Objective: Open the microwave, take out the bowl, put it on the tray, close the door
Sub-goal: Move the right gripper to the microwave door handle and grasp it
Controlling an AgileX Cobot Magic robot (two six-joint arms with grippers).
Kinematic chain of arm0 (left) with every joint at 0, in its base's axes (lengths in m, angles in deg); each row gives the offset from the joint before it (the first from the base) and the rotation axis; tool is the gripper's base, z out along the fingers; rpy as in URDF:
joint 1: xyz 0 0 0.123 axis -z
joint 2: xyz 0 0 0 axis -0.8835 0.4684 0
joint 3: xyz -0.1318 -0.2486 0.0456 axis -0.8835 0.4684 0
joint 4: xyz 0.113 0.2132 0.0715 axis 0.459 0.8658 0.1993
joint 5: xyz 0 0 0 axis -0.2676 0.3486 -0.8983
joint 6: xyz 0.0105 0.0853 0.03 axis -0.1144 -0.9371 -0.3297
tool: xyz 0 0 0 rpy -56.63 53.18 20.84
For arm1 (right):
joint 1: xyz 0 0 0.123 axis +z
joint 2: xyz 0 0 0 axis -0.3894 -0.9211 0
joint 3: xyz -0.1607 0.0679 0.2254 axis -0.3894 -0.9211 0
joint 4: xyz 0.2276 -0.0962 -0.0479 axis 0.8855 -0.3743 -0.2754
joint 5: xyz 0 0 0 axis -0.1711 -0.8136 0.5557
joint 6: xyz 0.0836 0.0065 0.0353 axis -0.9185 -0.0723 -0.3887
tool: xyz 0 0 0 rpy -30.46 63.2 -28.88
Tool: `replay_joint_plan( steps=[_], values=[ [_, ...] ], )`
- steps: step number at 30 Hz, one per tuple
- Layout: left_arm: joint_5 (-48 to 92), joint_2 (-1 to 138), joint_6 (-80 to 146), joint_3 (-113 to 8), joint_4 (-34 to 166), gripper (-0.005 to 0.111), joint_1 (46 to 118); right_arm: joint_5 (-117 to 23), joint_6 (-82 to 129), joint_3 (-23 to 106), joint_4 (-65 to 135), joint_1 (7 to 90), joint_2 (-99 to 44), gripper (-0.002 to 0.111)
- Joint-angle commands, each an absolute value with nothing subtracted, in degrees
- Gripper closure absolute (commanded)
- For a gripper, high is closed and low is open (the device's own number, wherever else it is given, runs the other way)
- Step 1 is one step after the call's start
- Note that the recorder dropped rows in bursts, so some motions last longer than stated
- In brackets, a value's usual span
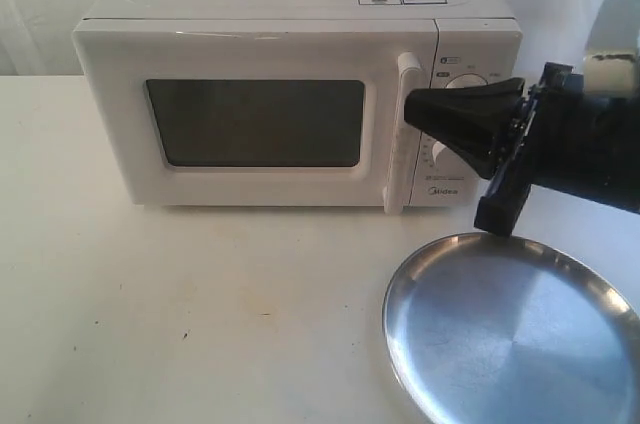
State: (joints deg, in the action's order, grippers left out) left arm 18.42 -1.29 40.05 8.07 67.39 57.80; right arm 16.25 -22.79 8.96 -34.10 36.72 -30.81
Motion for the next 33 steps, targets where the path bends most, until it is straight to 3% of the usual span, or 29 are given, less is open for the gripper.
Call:
replay_joint_plan(
  steps=[1, 9, 24, 25, 27, 30, 33],
  values=[
    [18.12, -1.41, 40.05, 7.91, 66.94, 0.107, 57.87, 15.44, -18.93, 9.15, -34.08, 36.5, -32.94, 0.108],
    [18.12, -1.41, 40.05, 7.91, 66.94, 0.107, 57.87, 2.19, -14.56, 8.49, -33.45, 36.5, -33.34, 0.108],
    [18.12, -1.41, 40.05, 7.91, 66.94, 0.107, 57.87, 12.9, 5.73, 7.22, -8.48, 36.5, -46.96, 0.108],
    [18.12, -1.41, 40.05, 7.91, 66.94, 0.107, 57.87, 12.9, 5.73, 7.94, -9.58, 36.5, -47.26, 0.105],
    [18.12, -1.41, 40.05, 7.91, 66.94, 0.107, 57.87, 12.79, 3.44, 10.65, -15.21, 36.5, -48.47, 0.091],
    [18.12, -1.41, 40.05, 7.91, 66.94, 0.107, 57.87, 10.37, 1.0, 13.79, -19.31, 36.5, -50.48, 0.061],
    [18.12, -1.41, 40.05, 7.91, 66.94, 0.107, 57.87, 9.58, 0.22, 15.32, -19.8, 36.5, -52.09, 0.063]
  ],
)
